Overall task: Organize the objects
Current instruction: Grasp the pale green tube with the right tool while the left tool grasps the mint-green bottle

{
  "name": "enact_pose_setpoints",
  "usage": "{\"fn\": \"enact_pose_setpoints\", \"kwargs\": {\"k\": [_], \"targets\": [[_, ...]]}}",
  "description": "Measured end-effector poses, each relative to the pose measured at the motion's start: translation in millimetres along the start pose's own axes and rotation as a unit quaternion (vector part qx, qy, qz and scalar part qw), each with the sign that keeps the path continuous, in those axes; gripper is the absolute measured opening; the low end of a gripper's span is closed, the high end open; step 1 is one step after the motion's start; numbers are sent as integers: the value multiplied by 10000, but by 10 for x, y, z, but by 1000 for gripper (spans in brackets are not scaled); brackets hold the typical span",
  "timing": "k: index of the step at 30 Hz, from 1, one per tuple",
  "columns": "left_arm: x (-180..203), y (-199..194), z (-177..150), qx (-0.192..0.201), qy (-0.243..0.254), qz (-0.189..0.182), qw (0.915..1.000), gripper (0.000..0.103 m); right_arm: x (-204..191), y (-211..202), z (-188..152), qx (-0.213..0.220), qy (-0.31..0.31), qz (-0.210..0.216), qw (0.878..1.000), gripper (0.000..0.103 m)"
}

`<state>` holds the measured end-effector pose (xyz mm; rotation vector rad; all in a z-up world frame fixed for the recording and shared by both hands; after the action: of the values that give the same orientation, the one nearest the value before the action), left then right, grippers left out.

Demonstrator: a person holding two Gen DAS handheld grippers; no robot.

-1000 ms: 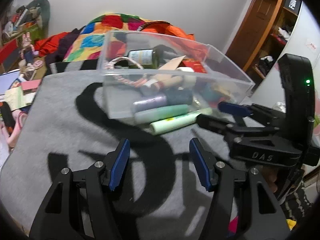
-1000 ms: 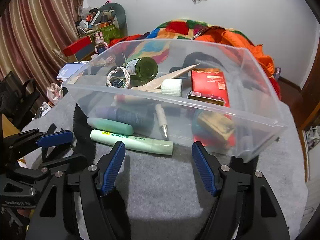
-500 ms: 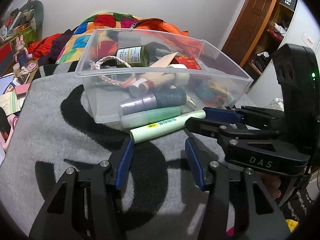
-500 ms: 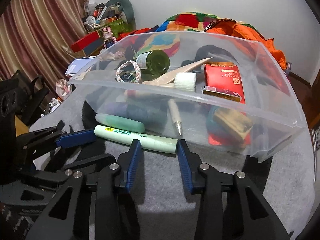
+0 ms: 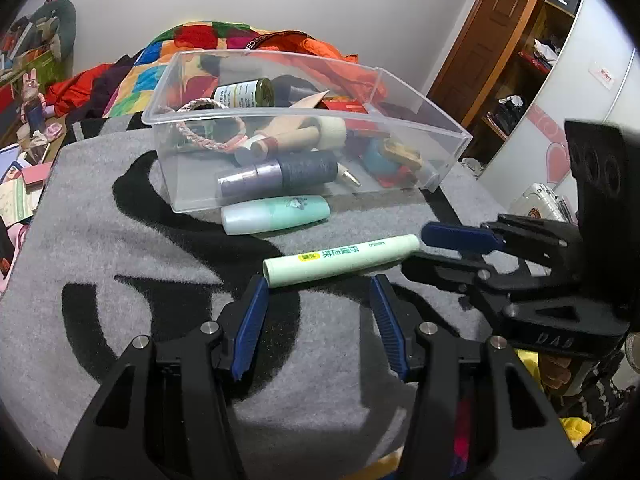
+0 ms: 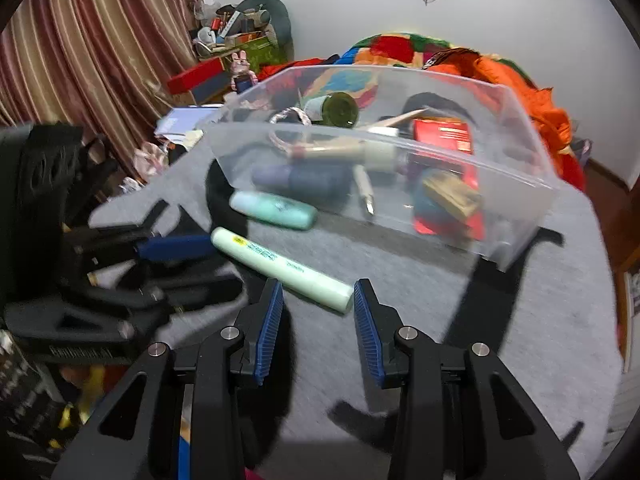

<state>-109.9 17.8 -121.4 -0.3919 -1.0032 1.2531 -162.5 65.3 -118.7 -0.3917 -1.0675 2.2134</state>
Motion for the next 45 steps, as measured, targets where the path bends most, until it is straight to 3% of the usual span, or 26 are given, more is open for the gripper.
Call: {"fn": "enact_pose_setpoints", "kwargs": {"k": [3,5,8,12,20,21,26,34,45], "targets": [[-32,-16,35,14,-113,0,9999,53,68,8,-30,-87,-17,-153,9998,39],[-94,-46,64,63,-183,96,9998,53,111,6,1,-51,0,-167,9998,53],[-197,-109,100,131,-313,185,9993,53,95,-8,84,77,-41,-168,9998,66],[-369,-180,130,193,-463,367,9981,53,-87,90,269,114,-378,24,9992,66],[-587,-200,130,197,-661,572,9960,60,-331,457,253,-262,-880,191,9956,66],[-584,-191,141,196,-658,575,9960,60,-317,467,249,-251,-861,209,9958,66],[-524,-94,255,190,-565,586,9965,61,-254,396,230,-152,-773,250,9966,30],[-319,142,428,67,-301,492,9983,61,-144,171,-10,-72,-728,57,9973,17],[-154,378,487,-43,-139,440,9989,61,384,-59,-291,-99,-93,-364,9992,16]]}}
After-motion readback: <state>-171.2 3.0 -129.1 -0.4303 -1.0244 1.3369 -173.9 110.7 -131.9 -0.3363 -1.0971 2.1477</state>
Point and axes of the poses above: each gripper's, at about its wrist camera, not at the fingertips, and y roughly the way its jaws point, x to its right, z to its top, the point moved 10 cm from there along y, roughly the way its jaws point, and after that the axes turned 12 degrees about -y, right-handed, at the moved point
